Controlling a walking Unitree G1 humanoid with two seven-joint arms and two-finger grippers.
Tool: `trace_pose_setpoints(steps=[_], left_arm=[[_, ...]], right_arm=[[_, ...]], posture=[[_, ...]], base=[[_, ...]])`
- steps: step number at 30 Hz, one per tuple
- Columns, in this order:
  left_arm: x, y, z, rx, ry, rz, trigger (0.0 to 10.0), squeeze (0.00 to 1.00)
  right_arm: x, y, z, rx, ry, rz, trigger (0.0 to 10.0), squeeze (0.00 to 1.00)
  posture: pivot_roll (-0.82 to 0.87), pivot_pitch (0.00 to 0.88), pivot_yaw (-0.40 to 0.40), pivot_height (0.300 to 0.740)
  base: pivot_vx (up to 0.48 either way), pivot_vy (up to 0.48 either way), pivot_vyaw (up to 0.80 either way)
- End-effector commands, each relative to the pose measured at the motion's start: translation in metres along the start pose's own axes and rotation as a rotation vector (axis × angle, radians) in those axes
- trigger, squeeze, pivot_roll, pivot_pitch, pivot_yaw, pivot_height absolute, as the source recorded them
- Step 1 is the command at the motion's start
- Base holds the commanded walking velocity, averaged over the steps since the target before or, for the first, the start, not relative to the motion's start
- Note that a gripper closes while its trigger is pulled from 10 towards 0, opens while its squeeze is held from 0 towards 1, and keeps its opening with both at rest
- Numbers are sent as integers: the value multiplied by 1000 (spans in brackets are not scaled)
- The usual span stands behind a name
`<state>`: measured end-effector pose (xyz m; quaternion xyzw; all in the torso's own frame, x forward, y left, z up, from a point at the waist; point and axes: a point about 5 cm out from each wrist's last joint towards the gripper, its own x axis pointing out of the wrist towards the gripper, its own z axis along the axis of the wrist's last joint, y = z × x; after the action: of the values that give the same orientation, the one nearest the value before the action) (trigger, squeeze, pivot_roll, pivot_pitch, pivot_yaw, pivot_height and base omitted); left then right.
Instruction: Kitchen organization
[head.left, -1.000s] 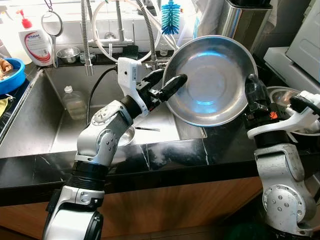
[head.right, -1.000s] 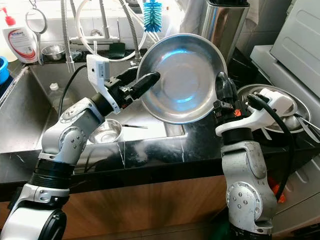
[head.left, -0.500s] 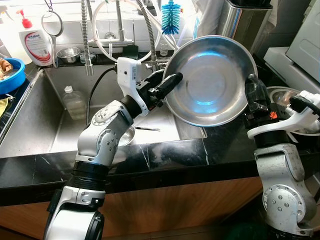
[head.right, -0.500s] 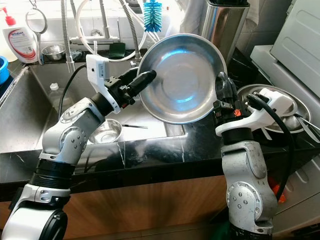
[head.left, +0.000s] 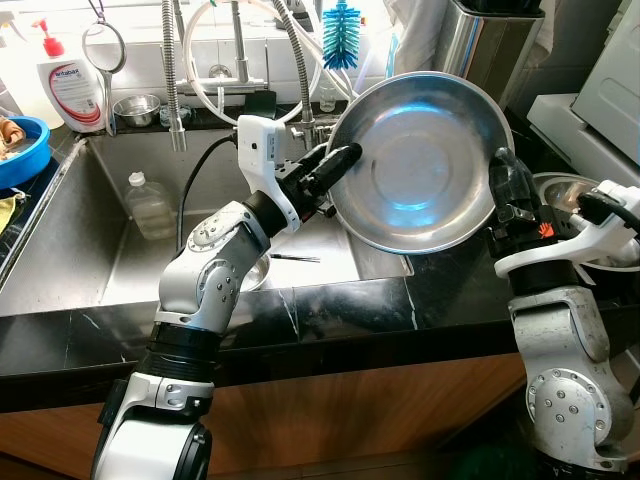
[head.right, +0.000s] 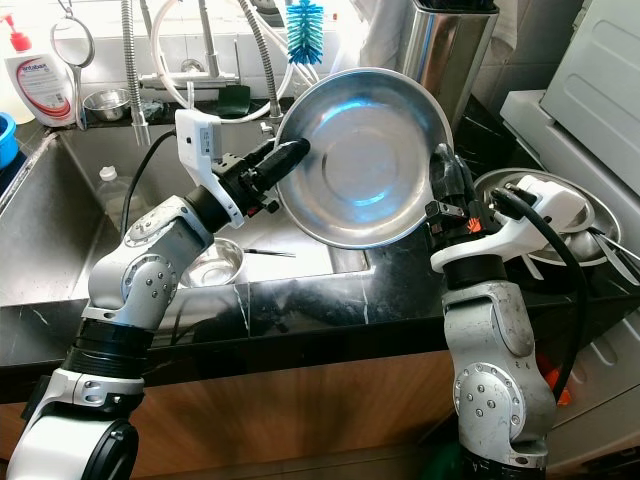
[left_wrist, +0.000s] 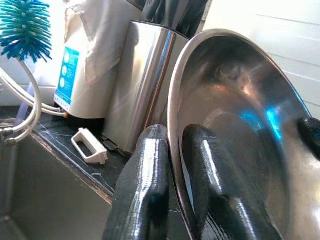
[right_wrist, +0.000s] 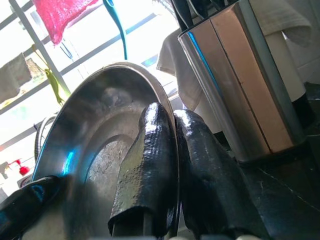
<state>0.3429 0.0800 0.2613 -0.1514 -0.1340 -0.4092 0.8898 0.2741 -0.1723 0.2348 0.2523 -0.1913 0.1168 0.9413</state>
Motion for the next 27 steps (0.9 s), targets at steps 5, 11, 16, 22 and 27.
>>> trace_pose_setpoints(steps=[5,11,16,22,27], left_arm=[[0,-3,5,17,-19,-17,0,0],[0,-2,5,16,-19,-14,0,0],[0,-2,5,15,-20,-11,0,0],[0,-2,5,15,-23,-5,0,0],[1,-1,5,10,-36,21,0,0]], right_arm=[[1,4,7,-12,-33,15,10000,0],[1,3,6,10,-30,2,10000,1000],[1,3,6,7,-24,6,10000,1000],[1,3,4,-3,-12,4,10000,992],[1,4,-1,-10,13,3,10000,0]], posture=[[16,32,-37,740],[17,33,-37,740],[16,36,-38,740],[17,36,-39,740],[18,35,-39,740]], base=[[0,0,0],[0,0,0],[0,0,0],[0,0,0],[0,0,0]])
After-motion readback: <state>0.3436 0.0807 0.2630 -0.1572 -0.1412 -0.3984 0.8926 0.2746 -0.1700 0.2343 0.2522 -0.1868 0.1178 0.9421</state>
